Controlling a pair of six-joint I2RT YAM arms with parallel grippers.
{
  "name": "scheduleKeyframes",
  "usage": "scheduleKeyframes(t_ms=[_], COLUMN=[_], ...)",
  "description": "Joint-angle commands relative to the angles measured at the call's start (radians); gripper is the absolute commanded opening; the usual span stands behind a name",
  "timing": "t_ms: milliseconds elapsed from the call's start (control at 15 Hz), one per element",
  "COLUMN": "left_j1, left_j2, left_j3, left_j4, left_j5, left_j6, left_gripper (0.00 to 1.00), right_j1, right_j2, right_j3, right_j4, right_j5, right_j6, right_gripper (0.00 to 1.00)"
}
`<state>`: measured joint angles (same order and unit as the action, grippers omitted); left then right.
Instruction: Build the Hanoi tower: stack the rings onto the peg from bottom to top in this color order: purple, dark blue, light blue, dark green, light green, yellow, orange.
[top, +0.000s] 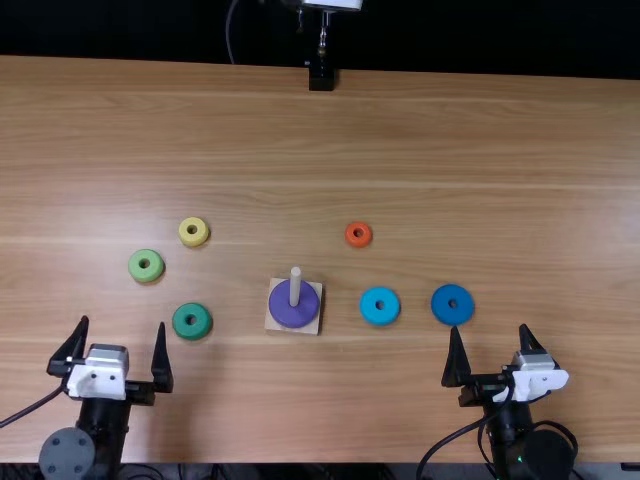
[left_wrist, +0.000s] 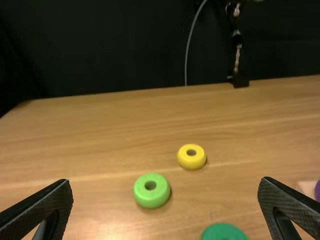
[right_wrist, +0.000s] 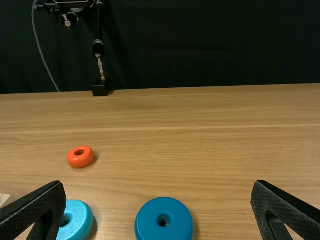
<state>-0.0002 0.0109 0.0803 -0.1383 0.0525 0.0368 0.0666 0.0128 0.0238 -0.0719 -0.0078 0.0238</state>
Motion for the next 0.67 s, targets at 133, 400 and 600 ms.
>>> scheduleKeyframes(t_ms=[133, 400, 600], left_j1=[-0.007, -0.006, -0.007], left_j2=[-0.011, -0.011, -0.011], left_j3=[-0.080, -0.080, -0.080], left_j4=[0.052, 0.057, 0.054], left_j5=[-0.008, -0.010, -0.010], left_j6=[0.006, 0.013, 0.002], left_gripper=[1.00, 1.00, 1.00], right_j1=[-0.005, -0.005, -0.005], right_j2=[-0.013, -0.013, -0.013], right_j3=[-0.010, -0.010, -0.010], right_j4=[-0.003, -0.003, -0.003], right_j5=[-0.001, -0.001, -0.001], right_j6=[-0.002, -0.002, -0.002], right_gripper=[1.00, 1.00, 1.00])
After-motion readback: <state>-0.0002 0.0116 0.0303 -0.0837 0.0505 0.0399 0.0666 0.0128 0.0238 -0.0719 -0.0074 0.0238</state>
